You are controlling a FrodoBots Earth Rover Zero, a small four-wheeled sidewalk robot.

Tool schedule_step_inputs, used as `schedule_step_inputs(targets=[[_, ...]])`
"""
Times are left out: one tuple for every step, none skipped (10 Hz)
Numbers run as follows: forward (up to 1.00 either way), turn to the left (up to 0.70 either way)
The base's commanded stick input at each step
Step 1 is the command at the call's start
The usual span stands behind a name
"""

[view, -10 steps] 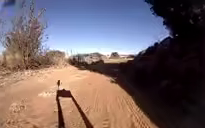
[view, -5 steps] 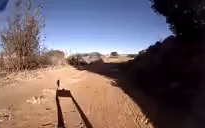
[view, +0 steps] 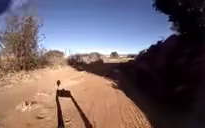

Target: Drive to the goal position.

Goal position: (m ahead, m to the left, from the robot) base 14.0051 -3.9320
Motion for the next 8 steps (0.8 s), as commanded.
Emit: schedule_step_inputs(targets=[[0.50, 0.00], [0.50, 0.00], [0.50, 0.00], [0.50, 0.00], [0.50, 0.00], [0.50, 0.00], [0.50, 0.00], [0.50, 0.00]])
